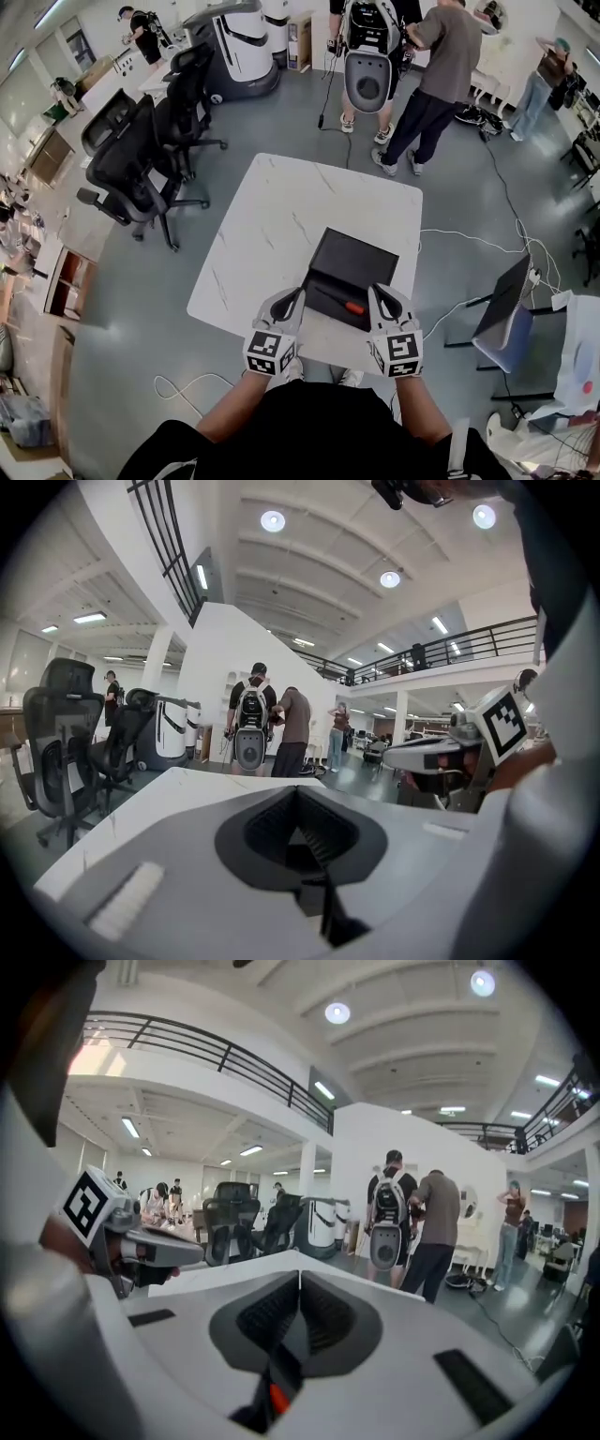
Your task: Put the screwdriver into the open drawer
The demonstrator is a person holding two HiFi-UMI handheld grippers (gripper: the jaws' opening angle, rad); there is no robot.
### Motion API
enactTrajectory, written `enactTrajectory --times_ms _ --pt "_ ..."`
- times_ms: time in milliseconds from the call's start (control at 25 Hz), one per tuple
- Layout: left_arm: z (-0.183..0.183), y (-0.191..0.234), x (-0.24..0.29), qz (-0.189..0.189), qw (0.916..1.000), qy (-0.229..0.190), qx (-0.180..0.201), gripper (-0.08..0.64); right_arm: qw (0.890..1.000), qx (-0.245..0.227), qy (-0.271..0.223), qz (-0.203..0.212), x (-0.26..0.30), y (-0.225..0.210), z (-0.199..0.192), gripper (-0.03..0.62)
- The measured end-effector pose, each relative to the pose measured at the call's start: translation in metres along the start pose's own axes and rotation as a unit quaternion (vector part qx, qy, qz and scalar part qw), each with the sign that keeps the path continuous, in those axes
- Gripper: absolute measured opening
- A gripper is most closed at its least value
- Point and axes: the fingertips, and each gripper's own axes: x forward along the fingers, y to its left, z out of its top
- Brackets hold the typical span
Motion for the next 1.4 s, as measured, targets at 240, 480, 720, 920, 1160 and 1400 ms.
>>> enactTrajectory --times_ms 240,480,720,920,1160,1400 --pt "0.013 -0.021 0.004 -0.022 0.9997 -0.013 -0.005 0.009 0.997 -0.012 -0.068 -0.042 -0.043 -0.025 0.027 0.009" --pt "0.015 -0.029 0.010 -0.026 0.9996 -0.012 0.005 0.009 0.993 0.014 -0.087 -0.081 -0.069 -0.040 0.018 0.008" --pt "0.022 -0.040 0.010 -0.030 0.9991 -0.023 0.019 0.009 0.990 0.007 -0.105 -0.090 -0.081 -0.043 0.026 0.006" --pt "0.029 -0.043 0.006 -0.033 0.9987 -0.035 0.015 0.009 0.989 0.009 -0.106 -0.101 -0.081 -0.046 0.027 0.006" --pt "0.028 -0.039 0.006 -0.029 0.9987 -0.034 0.024 0.009 0.990 0.011 -0.106 -0.095 -0.078 -0.043 0.025 0.006" --pt "0.031 -0.043 0.007 -0.031 0.9986 -0.039 0.020 0.009 0.990 0.006 -0.103 -0.092 -0.079 -0.045 0.025 0.006"
